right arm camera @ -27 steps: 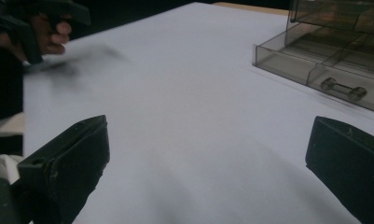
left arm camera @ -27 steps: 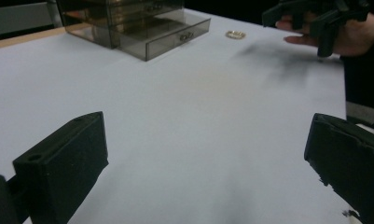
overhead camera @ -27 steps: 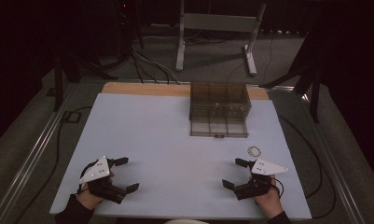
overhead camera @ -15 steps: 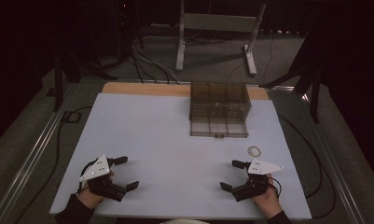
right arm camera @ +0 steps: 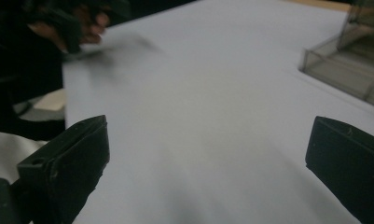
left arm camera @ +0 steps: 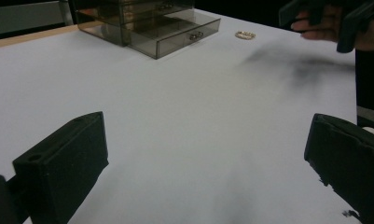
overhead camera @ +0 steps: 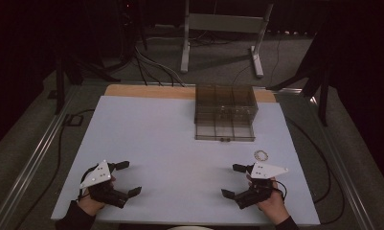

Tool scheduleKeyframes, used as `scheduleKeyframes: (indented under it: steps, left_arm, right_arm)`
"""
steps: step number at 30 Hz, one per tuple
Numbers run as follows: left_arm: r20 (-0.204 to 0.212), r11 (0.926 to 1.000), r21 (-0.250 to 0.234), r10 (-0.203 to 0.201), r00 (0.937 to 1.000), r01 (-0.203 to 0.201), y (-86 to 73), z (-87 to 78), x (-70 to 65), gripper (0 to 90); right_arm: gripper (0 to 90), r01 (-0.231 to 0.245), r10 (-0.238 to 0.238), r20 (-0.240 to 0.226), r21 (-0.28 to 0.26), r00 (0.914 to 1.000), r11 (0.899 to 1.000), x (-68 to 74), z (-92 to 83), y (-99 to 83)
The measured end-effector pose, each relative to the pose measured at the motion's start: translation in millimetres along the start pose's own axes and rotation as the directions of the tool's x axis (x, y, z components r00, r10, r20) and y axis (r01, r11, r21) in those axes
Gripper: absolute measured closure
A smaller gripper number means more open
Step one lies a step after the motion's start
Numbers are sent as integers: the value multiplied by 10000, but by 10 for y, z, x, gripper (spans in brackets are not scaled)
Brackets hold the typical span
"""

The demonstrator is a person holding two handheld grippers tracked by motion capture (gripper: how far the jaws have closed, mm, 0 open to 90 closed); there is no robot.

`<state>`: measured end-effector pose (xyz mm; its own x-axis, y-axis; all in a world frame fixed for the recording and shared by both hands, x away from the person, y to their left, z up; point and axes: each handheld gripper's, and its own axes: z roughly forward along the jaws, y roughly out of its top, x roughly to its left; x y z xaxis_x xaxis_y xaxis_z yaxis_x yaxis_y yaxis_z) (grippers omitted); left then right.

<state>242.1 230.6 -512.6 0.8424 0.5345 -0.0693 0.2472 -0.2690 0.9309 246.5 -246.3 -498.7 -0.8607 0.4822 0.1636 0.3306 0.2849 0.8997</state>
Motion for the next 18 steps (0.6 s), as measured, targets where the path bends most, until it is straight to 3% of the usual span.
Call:
scheduleKeyframes:
  steps: [10,18]
  left_arm:
    - [56,10000,-68,-14,10000,15,0,0,13,4]
    - [114,9999,-94,-77,9999,78,-8,6,16,4]
  right_arm:
    - [0,338,-333,119,-449,9994,9984,93,-65,230]
    - [0,478,-440,493,-792,9978,9957,39,-127,343]
